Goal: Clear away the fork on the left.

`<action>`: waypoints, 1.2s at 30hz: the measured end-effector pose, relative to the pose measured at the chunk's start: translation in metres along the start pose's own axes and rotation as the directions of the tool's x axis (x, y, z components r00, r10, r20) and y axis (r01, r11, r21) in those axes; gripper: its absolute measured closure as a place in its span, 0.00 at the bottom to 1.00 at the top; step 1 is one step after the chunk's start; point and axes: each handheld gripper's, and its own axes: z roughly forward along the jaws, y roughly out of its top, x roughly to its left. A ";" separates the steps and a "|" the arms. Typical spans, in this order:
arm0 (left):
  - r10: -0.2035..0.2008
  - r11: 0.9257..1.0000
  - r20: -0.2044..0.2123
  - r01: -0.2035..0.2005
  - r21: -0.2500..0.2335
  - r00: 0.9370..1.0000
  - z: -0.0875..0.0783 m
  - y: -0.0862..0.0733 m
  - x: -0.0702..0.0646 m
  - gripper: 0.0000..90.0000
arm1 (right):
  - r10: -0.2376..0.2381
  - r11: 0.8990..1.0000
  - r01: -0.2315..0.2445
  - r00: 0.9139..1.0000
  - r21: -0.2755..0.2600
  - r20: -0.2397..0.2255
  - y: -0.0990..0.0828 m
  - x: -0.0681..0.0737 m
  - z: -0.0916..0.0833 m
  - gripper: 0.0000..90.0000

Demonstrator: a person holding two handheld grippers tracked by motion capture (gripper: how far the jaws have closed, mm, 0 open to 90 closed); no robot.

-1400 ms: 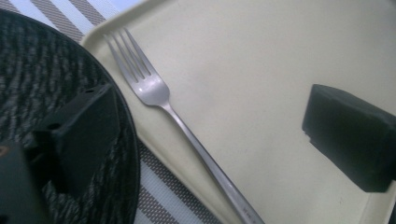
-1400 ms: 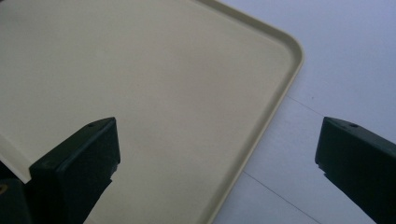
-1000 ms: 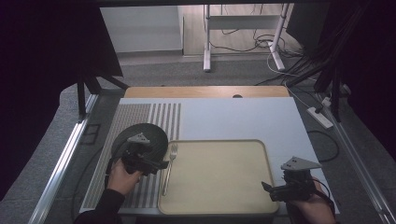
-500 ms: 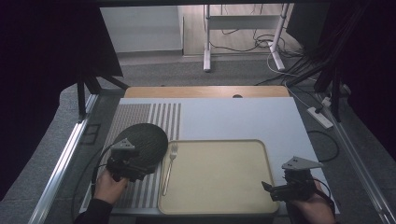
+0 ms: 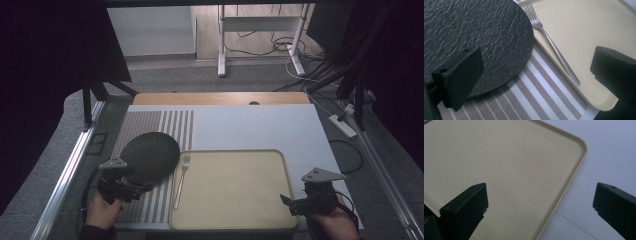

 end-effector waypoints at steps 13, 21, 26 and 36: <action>-0.027 1.000 -0.022 0.027 -0.009 0.999 -0.016 -0.017 0.000 0.00 | 0.000 1.000 0.000 1.000 0.003 0.004 0.000 0.000 0.000 0.00; -0.032 0.999 -0.038 0.031 -0.012 0.999 -0.025 -0.026 -0.003 0.00 | 0.002 1.000 -0.002 1.000 0.008 0.008 0.000 0.000 0.000 0.00; -0.045 0.999 -0.050 0.044 -0.025 0.998 -0.031 -0.030 -0.004 0.00 | 0.011 1.000 -0.011 1.000 0.006 0.012 -0.001 0.000 -0.001 0.00; -0.026 0.999 -0.091 0.024 -0.023 0.996 -0.036 -0.034 -0.010 0.00 | 0.016 1.000 -0.016 1.000 0.002 0.026 -0.002 0.000 -0.002 0.01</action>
